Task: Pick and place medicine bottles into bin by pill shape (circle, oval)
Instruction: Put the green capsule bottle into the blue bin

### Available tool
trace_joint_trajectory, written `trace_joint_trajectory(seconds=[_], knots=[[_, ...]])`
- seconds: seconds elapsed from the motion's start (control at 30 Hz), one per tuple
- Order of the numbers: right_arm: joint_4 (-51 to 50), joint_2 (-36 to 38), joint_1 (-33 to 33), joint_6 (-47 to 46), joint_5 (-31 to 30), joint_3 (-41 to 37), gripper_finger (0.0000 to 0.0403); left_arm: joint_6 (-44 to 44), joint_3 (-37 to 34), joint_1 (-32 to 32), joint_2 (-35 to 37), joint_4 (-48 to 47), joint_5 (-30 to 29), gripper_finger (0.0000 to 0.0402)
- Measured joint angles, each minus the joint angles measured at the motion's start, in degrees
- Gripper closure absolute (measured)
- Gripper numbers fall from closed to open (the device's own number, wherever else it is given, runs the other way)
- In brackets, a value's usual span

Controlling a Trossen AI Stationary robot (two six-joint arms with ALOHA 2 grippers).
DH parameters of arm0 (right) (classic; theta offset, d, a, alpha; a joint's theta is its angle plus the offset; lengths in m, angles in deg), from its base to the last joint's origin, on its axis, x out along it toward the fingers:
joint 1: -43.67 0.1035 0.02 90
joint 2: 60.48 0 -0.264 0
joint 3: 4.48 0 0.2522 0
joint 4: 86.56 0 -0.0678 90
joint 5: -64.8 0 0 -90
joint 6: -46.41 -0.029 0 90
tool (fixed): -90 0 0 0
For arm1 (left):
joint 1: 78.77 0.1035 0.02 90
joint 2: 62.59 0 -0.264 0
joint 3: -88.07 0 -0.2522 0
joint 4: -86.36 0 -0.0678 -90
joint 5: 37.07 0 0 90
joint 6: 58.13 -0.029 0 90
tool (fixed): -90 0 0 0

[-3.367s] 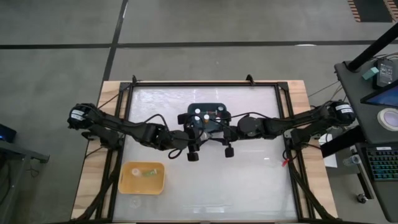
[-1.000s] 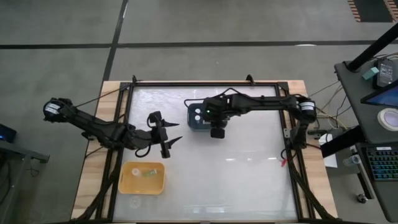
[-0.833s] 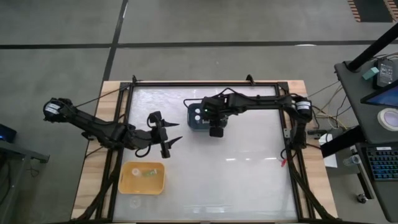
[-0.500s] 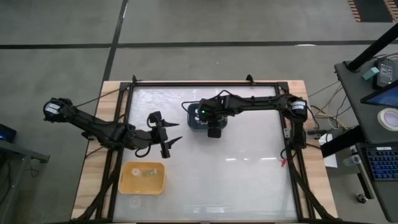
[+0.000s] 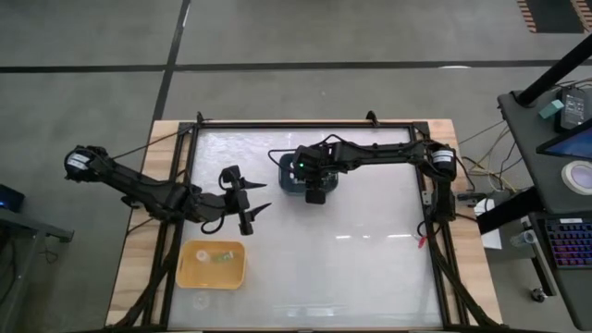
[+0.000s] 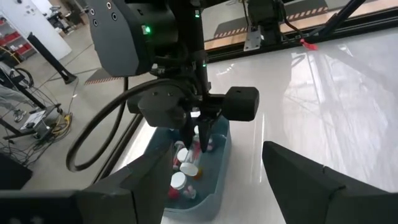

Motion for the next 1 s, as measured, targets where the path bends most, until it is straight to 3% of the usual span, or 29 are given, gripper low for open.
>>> trace_joint_trajectory(seconds=[1.0], knots=[[5.6, -1.4, 0.0, 0.3, 0.4, -3.1, 0.0305, -0.2, 0.0, 0.0, 0.0, 0.0, 0.0, 0.0171]])
